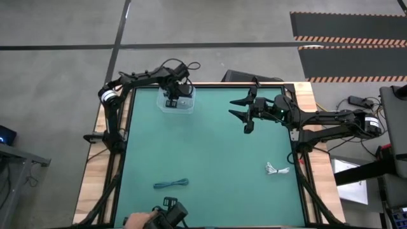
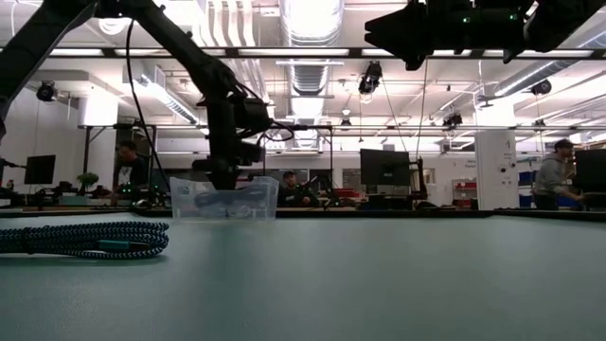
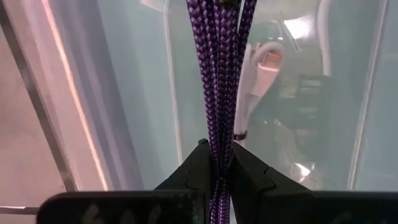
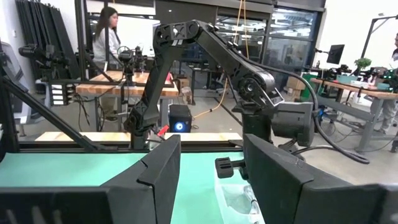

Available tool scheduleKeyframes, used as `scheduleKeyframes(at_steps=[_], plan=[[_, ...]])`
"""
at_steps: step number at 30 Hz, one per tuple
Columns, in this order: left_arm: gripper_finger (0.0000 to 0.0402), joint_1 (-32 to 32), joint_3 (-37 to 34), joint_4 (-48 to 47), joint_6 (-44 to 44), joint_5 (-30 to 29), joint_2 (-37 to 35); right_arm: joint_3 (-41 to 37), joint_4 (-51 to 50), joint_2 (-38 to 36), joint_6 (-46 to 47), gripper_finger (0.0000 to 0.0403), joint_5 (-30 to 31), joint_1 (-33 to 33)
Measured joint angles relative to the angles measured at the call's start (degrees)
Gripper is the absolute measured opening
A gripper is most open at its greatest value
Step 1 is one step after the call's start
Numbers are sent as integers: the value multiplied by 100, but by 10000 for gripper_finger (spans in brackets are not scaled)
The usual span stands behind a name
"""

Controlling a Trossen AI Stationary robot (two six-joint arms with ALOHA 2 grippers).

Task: Pick and place USB-C Cables
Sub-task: Put the violet charger cable into the transparent bin, then put the white charger cable into the transparent bin

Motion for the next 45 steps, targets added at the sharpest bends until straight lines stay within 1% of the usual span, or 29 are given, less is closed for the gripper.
scheduleKeyframes(at_steps=[3, 11, 22, 25, 32, 36, 41, 45], plan=[[20, 0, -46, 121, -9, -3, 0, 0, -5, 0, 2, 167, -1, 0], [48, 0, -48, 163, -11, -15, 0, 0, -5, 0, 2, 167, 0, 0], [52, -4, -48, 162, -27, -24, 0, 0, -30, 0, 2, 167, -1, 0], [52, -19, -6, 154, -160, -125, -10, 0, -33, 0, 2, 167, 0, 0], [52, -123, 6, 154, -198, -194, -352, 0, -40, 0, 1, 167, -2, 0], [52, -229, -4, 155, -610, -199, -654, 0, -40, 0, 2, 167, -1, 0], [52, -478, -6, 165, -1398, -137, -1084, 0, -82, 0, 20, 167, -2, 0], [52, -767, -78, 217, -2044, 167, -1468, 2, -196, 0, 91, 167, -2, 0]])
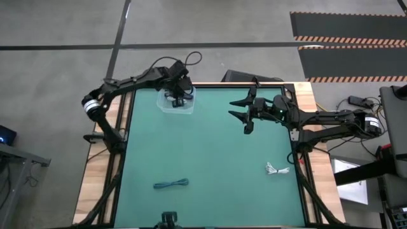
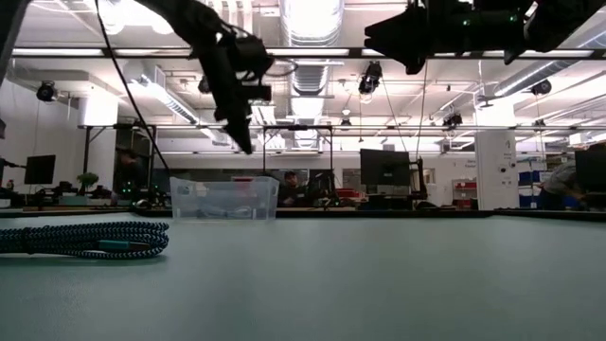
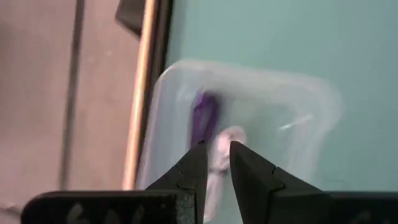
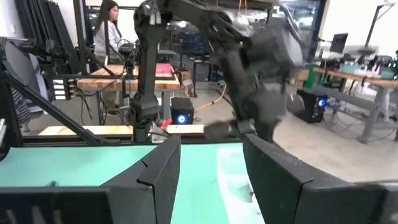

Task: Pick and place USB-C Cables
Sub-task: Put the white charger cable into the transparent bin

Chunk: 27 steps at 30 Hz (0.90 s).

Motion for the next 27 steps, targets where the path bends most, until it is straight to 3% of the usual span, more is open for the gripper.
scheduleKeyframes(at_steps=[6, 17, 27], plan=[[52, -628, -433, 703, -680, 160, -626, -1, -256, 0, 192, 167, 0, 0], [52, -1757, -2023, 2895, -1146, 150, -1845, 0, -1247, 13, 958, 166, -4, 10], [52, -2055, -3004, 4510, -1144, 131, -2255, 0, -2219, 50, 2297, 166, -72, 519]])
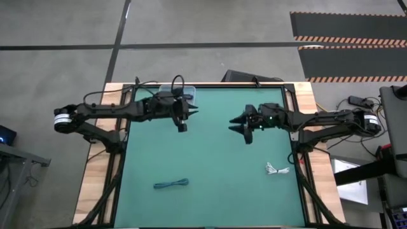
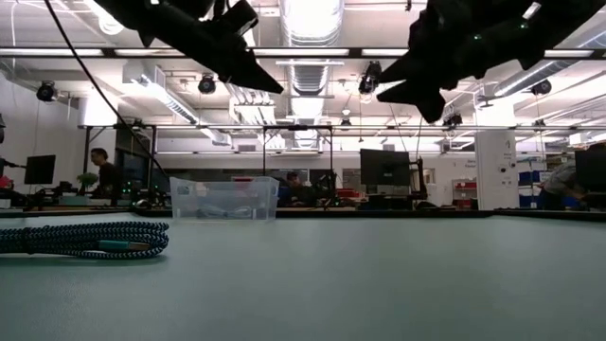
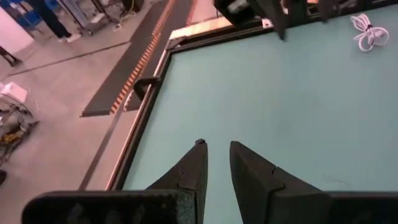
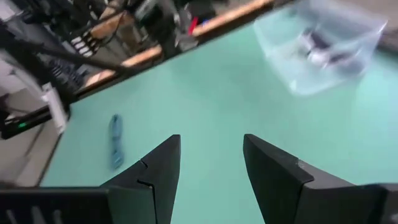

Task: Pick and place USB-C Cables
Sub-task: Put the white charger cable into the transparent bin

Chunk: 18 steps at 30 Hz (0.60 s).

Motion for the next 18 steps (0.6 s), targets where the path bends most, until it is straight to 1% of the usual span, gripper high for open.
scheduleKeyframes(at_steps=[3, 5, 11, 15, 18], plan=[[52, 0, -65, 105, 8, -7, -25, 0, -228, 0, 336, 166, -4, 271], [52, 0, -65, 122, 9, -15, -24, 69, -574, 0, 571, 166, -2, 449], [52, 0, -61, 132, 10, -20, -23, 720, -2543, 48, 1306, 157, 268, 973], [52, 2, -61, 127, 12, -20, -19, 1228, -4147, 253, 1793, 147, 469, 1238], [52, 2, -61, 127, 15, -19, -17, 1493, -5107, 450, 2033, 140, 472, 1441]])
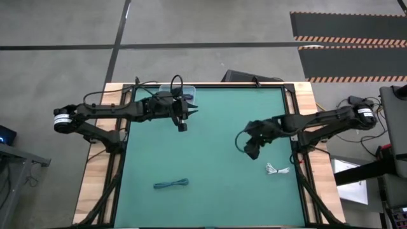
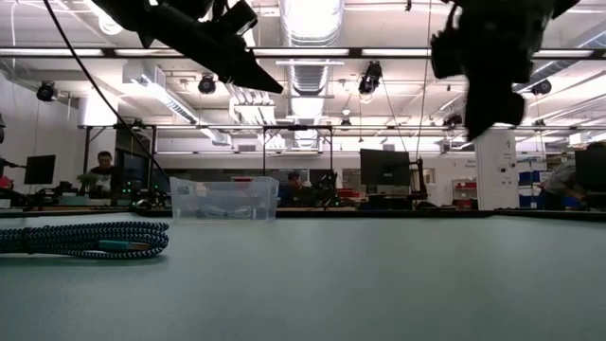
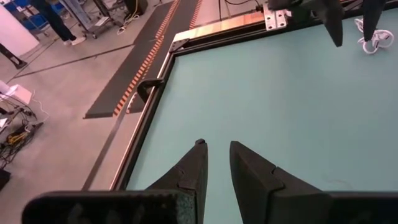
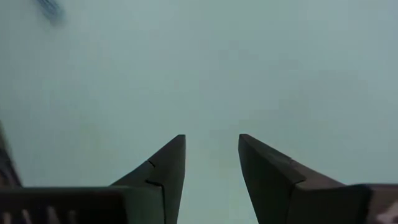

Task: Pick and place USB-C Cables
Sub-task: Put the white charger cable into the transparent bin

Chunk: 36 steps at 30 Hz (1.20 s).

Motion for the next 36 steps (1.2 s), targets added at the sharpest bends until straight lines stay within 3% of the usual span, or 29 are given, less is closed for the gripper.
scheduleKeyframes(at_steps=[7, 11, 16, 24, 36], plan=[[52, 2, 0, 1, 0, -1, 3, 229, -2007, 466, 103, 132, -151, 765], [52, 2, 0, -1, 12, 0, 5, 168, -2510, 663, 115, 134, -252, 1286], [52, 2, 0, -1, 50, -1, 5, 150, -2510, 798, 186, 131, -601, 1830], [52, 2, 0, -1, 52, -1, 5, 150, -2369, 1147, 340, 149, -356, 2730], [52, 2, 0, -1, 170, -3, 5, 148, -2275, 2016, 339, 171, -348, 2996]])
